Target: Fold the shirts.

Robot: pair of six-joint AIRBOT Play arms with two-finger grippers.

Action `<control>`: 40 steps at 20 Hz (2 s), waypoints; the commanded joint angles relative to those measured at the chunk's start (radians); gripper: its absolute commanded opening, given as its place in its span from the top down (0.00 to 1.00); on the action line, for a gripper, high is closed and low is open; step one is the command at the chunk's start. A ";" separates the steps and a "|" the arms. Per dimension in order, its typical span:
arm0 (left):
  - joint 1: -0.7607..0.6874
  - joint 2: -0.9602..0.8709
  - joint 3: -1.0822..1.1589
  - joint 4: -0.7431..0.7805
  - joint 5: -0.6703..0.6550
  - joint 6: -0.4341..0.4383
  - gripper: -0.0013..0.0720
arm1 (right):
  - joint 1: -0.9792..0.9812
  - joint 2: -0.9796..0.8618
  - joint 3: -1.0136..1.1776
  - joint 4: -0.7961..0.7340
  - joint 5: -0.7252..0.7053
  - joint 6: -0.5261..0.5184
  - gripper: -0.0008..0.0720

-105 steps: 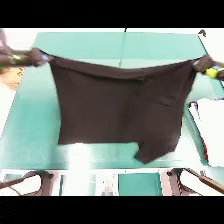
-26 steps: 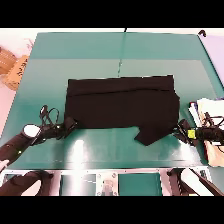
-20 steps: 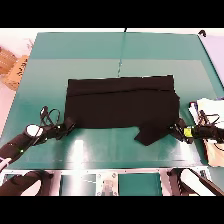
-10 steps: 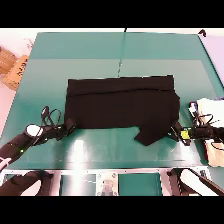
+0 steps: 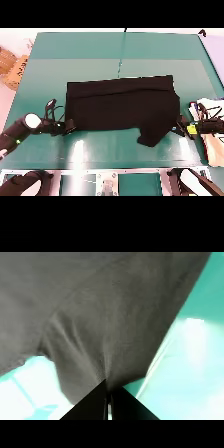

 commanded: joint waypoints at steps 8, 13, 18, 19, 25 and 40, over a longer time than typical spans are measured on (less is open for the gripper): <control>0.001 0.000 0.230 0.412 -0.391 -0.054 0.95 | 0.001 0.084 0.100 -0.021 0.157 0.051 0.96; 0.001 -0.032 0.331 0.323 -0.295 0.015 0.95 | 0.071 0.049 0.144 0.072 -0.008 0.040 0.96; 0.001 -0.197 0.539 0.322 -0.267 0.056 0.95 | 0.151 -0.132 0.332 0.134 -0.110 0.040 0.96; 0.001 -0.242 0.575 0.322 -0.259 0.056 0.95 | 0.171 -0.183 0.378 0.134 -0.127 0.040 0.96; 0.001 -0.539 0.773 0.323 -0.198 0.064 0.95 | 0.263 -0.537 0.665 0.136 -0.193 0.040 0.96; 0.137 -0.711 1.157 0.346 -0.232 -0.045 0.39 | 0.085 -0.873 1.084 0.135 -0.034 -0.128 0.23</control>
